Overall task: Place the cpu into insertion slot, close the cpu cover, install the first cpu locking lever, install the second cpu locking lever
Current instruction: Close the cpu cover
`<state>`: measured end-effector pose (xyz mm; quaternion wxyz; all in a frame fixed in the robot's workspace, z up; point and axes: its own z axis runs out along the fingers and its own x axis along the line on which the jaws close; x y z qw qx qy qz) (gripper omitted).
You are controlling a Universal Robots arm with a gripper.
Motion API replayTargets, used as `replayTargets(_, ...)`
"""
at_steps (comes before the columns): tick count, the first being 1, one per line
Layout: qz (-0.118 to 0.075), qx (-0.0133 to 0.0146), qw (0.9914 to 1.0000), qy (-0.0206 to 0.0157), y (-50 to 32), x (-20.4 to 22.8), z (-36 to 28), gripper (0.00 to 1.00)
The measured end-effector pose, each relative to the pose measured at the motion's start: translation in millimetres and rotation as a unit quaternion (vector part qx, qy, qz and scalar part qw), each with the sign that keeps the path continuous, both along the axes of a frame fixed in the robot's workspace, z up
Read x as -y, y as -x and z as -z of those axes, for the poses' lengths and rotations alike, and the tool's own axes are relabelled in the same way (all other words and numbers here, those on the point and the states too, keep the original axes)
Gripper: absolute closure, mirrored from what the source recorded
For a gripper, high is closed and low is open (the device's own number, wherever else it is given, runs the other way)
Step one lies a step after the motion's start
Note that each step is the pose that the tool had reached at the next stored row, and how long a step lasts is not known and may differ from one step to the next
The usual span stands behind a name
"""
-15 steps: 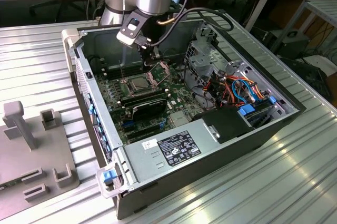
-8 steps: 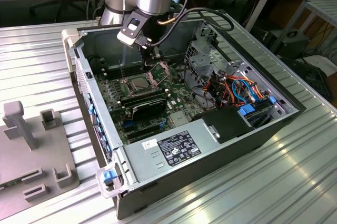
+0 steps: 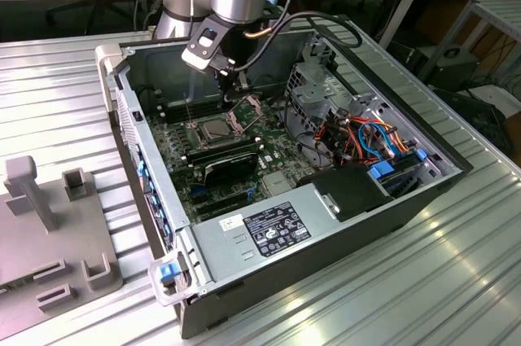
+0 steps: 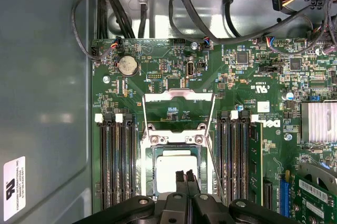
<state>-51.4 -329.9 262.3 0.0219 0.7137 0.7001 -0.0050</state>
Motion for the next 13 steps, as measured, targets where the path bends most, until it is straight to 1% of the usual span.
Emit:
replayTargets(4, 0.000, 0.0001, 1.00000, -0.0001, -9.4, 0.1, 0.7, 0.89)
replayTargets(7, 0.000, 0.0000, 1.00000, 0.0000, -10.1, 0.0, 0.5, 0.89)
replayTargets(10, 0.000, 0.0000, 1.00000, 0.0000, -10.1, 0.0, -3.0, 0.89)
replayTargets(11, 0.000, 0.0000, 1.00000, 0.0001, -10.4, 0.0, -5.1, 0.89)
replayTargets(13, 0.000, 0.0001, 1.00000, 0.0004, -15.5, 0.0, -5.5, 0.89)
